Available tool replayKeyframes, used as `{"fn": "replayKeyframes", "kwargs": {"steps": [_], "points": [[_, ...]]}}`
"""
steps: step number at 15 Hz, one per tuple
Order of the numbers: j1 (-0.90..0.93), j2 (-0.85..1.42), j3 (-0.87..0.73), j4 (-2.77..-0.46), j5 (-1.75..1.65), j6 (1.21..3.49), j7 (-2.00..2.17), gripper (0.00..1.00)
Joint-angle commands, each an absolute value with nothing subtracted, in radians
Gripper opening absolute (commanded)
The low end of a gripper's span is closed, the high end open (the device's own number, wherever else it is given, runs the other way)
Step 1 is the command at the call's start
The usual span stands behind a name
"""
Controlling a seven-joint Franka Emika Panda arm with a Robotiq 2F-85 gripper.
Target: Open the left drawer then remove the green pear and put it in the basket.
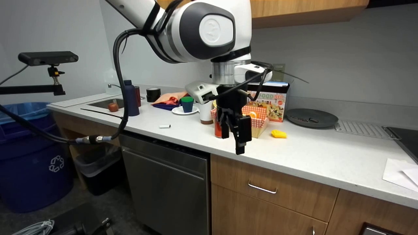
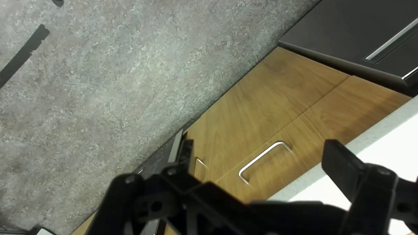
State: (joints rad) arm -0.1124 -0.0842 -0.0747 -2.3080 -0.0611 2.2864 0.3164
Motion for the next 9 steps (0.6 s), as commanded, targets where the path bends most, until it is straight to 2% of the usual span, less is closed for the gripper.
{"fn": "replayKeyframes", "kwargs": {"steps": [1,5,9], "points": [[-0.111,-0.085,-0.076,-2.305,-0.061,2.284,0.318,1.0],[-0.111,-0.085,-0.076,-2.302,-0.06,2.284,0.32,1.0],[-0.126,0.031,-0.108,-2.271,0.026,2.342,0.303,1.0]]}}
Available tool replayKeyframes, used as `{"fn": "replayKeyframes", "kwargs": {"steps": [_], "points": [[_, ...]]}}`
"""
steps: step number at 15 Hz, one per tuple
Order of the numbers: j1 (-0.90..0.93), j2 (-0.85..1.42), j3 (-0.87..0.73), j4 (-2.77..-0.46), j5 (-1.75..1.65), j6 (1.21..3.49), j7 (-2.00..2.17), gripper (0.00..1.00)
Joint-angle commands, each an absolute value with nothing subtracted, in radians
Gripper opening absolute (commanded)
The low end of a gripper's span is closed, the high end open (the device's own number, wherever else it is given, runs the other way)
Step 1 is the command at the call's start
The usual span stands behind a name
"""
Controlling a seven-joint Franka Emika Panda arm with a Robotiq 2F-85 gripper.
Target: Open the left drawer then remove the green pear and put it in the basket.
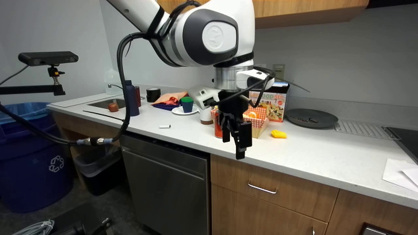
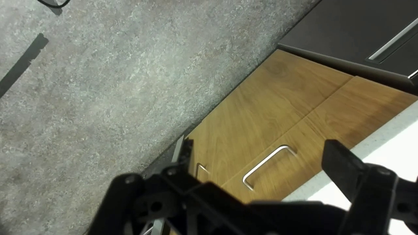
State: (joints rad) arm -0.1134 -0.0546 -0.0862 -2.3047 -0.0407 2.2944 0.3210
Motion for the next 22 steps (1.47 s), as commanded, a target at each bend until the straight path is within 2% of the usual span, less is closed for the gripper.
{"fn": "replayKeyframes", "kwargs": {"steps": [1,5,10,12,17,22], "points": [[-0.13,0.059,-0.12,-2.269,0.066,2.367,0.287,1.0],[-0.158,0.189,-0.139,-2.237,0.265,2.476,0.206,1.0],[-0.214,0.363,-0.084,-2.115,0.523,2.522,0.065,1.0],[-0.196,0.32,-0.104,-2.168,0.471,2.519,0.103,1.0],[-0.203,0.373,-0.09,-2.117,0.487,2.519,0.101,1.0],[-0.247,0.474,-0.046,-2.047,0.681,2.661,0.11,1.0]]}}
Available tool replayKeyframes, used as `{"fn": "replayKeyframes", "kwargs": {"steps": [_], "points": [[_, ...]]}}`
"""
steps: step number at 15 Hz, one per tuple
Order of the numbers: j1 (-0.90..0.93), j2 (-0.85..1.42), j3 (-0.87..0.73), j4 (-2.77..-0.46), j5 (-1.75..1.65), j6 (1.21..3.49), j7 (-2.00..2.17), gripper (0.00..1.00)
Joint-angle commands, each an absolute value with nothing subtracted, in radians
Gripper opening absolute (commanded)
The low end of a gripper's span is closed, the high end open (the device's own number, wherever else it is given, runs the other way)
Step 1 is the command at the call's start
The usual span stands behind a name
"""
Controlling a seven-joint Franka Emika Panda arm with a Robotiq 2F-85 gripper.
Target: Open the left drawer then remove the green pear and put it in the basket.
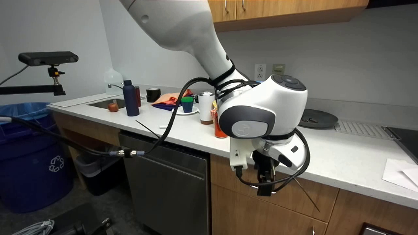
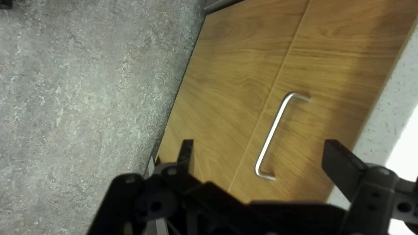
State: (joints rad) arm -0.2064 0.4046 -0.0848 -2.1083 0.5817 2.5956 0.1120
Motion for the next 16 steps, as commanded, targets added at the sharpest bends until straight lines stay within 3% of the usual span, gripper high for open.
{"fn": "replayKeyframes", "kwargs": {"steps": [1,16], "points": [[-0.253,0.491,-0.041,-2.036,0.711,2.678,0.107,1.0],[-0.304,0.697,0.034,-1.916,0.853,2.741,0.039,1.0]]}}
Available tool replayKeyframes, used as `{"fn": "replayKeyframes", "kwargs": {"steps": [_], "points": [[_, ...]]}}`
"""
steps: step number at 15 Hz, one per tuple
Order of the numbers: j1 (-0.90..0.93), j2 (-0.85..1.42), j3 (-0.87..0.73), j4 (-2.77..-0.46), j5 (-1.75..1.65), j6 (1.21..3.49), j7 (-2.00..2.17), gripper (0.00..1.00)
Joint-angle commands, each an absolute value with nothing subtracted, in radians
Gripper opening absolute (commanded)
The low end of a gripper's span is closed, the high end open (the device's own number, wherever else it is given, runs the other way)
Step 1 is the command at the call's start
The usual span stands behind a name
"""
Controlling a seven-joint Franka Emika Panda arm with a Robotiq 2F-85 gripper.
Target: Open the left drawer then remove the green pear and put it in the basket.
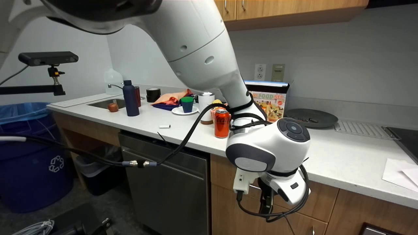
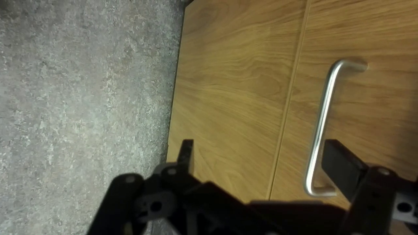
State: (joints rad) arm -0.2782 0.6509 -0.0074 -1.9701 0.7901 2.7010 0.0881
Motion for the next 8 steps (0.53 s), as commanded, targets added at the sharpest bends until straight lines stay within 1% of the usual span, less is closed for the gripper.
{"fn": "replayKeyframes", "kwargs": {"steps": [1,8], "points": [[-0.306,0.707,0.042,-1.906,0.87,2.759,0.032,1.0],[-0.308,0.802,0.06,-1.84,0.95,2.824,0.029,1.0]]}}
